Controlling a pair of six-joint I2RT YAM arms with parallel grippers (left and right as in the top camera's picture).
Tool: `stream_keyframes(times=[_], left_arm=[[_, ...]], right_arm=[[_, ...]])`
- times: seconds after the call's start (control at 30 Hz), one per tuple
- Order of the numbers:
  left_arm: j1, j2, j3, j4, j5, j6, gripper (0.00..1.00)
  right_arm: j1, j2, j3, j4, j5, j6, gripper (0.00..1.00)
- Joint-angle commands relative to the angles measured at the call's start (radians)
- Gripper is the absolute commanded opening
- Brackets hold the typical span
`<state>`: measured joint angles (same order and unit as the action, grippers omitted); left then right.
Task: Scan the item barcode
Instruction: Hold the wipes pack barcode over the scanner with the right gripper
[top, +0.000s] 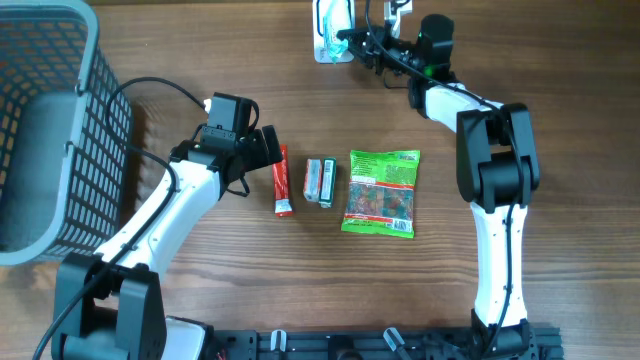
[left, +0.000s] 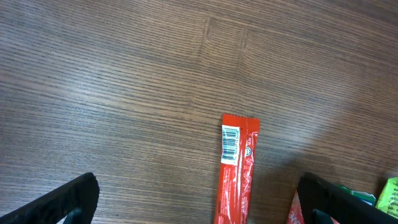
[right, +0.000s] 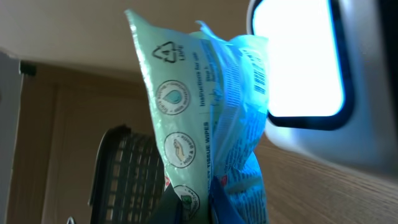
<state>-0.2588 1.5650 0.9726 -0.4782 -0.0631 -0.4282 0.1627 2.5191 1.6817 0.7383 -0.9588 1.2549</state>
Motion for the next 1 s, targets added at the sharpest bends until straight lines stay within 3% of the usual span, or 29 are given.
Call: stream_keyframes(times=[0.0,0.47,0.7,0.83,0.97], left_arm=[[0.006,-0.009,0.002,0.002,-0.009,0.002,1.0],[0.006,-0.009,0.002,0.002,-0.009,0.002,1.0],[0.006,-0.009,0.002,0.002,-0.009,0.002,1.0],[0.006,-0.009,0.002,0.002,-0.009,0.002,1.0],[0.006,-0.009,0.002,0.003,-0.009,0.002,1.0]], right_arm=[[0.009,0.036,0.014,0.013,0.056,0.031,0.04],[0.007,0.043,0.014,-0.074,0.042,0.086,0.08],[0.007,0.031,0.014,-0.077,0.008,0.077,0.05],[0.007,-0.044,0.014,-0.099,0.017,0.024,0.05],[0.004,-0.184,0.014,-0.224,0.024,-0.109,0.04]])
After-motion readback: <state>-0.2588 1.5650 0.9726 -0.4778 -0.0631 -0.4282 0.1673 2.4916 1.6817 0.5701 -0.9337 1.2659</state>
